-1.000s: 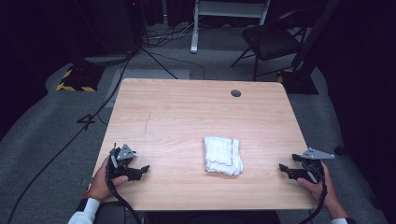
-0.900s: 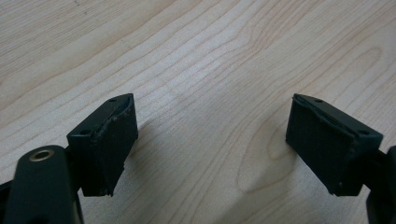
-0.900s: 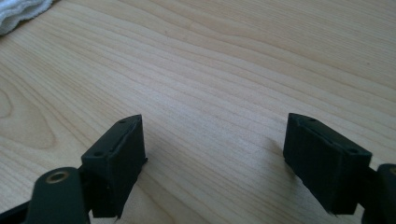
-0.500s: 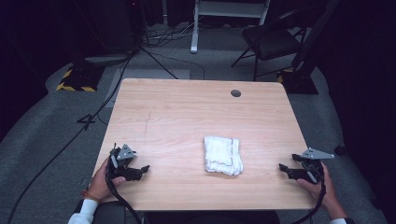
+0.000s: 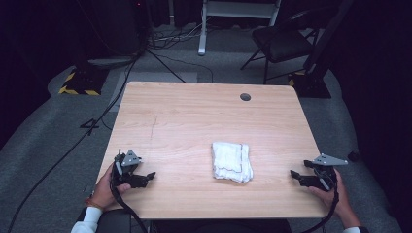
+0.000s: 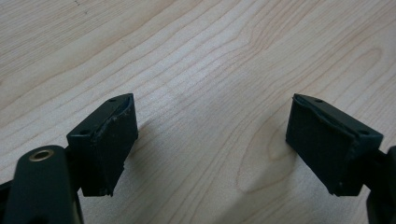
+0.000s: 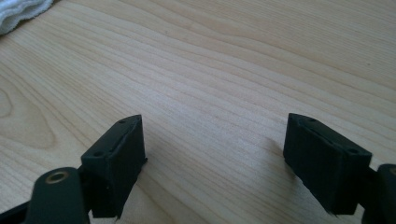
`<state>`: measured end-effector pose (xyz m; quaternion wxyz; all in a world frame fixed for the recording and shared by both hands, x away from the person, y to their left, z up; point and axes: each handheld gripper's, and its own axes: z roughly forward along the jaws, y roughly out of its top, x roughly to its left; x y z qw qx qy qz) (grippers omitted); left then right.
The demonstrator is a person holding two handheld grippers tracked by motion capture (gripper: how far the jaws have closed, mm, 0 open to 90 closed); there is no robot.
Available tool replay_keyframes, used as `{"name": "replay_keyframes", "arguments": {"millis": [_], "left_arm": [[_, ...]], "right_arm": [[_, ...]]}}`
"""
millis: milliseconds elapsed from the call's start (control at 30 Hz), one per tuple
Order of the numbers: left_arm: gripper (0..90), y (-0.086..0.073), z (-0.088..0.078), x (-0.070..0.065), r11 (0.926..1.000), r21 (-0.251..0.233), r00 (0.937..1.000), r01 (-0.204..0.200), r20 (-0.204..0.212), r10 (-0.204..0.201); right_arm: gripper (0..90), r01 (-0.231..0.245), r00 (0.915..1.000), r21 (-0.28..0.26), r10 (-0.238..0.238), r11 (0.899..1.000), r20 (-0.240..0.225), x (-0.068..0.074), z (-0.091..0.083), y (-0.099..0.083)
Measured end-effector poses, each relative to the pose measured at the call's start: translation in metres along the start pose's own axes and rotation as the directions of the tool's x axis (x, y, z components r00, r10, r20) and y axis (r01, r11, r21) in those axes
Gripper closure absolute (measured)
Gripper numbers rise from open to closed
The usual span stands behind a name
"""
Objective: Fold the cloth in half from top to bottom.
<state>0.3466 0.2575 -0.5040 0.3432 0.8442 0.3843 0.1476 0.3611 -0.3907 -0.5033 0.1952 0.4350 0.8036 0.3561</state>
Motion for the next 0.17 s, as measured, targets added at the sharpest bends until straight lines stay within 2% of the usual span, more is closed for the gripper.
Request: {"name": "replay_keyframes", "arguments": {"millis": [167], "left_arm": [[16.9,0.0,0.0,0.0001,1.0,0.0,1.0,-0.002,0.0,0.002]], "right_arm": [[20.8,0.001,1.0,0.0,-0.001,1.0,0.0,-0.0002,0.0,0.0001]]}}
